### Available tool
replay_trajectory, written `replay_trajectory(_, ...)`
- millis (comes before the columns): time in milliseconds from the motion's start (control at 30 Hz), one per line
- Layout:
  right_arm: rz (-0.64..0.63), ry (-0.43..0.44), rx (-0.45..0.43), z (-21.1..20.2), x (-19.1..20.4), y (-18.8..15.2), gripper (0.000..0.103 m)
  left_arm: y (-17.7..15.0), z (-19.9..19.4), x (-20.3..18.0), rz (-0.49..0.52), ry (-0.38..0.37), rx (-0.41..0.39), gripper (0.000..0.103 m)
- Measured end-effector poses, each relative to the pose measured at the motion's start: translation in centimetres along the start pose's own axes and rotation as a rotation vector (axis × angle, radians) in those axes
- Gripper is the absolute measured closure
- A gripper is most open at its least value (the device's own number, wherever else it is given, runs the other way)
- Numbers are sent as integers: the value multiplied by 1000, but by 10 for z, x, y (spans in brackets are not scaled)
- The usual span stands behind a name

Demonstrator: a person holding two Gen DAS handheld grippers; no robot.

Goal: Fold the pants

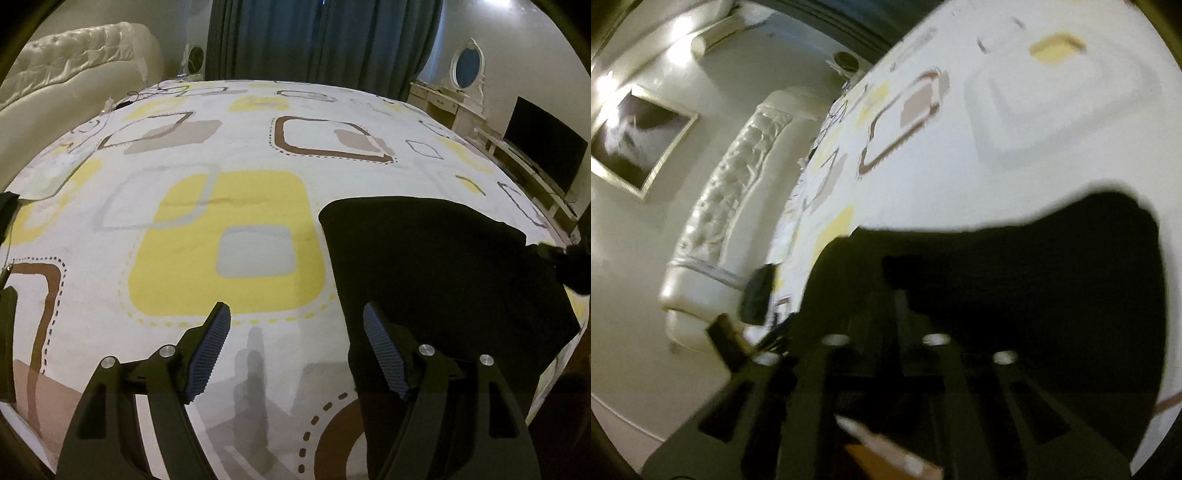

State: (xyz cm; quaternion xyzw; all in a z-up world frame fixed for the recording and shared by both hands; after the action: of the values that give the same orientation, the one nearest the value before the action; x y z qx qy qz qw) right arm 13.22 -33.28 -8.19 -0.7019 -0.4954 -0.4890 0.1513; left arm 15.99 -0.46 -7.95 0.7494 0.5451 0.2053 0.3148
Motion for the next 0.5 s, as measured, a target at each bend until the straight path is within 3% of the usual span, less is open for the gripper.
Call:
replay_trajectory(33,20,-4,0,-2,-4,-4,49,0,0,0,2,1,0,29)
replay_trajectory(233,42,-45,44,-1,-16,-26,48,0,2,0,-2,-2,2,28)
replay_trajectory(500,62,3,156,36,-7,-44,48,-1,5,2,-15,-13,4,28)
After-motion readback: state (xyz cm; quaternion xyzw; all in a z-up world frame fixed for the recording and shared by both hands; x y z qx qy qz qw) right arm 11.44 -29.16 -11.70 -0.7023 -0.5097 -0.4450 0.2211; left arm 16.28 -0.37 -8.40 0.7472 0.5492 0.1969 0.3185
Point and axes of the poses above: each gripper's, at about its wrist camera, not at the fingertips, and z roughly the way its jaws point, x to its left, y to its top, the point moved 7 cm from there along z, roughly the way its jaws point, and after that the axes turned 6 degrees about z, right-handed, at the moved point
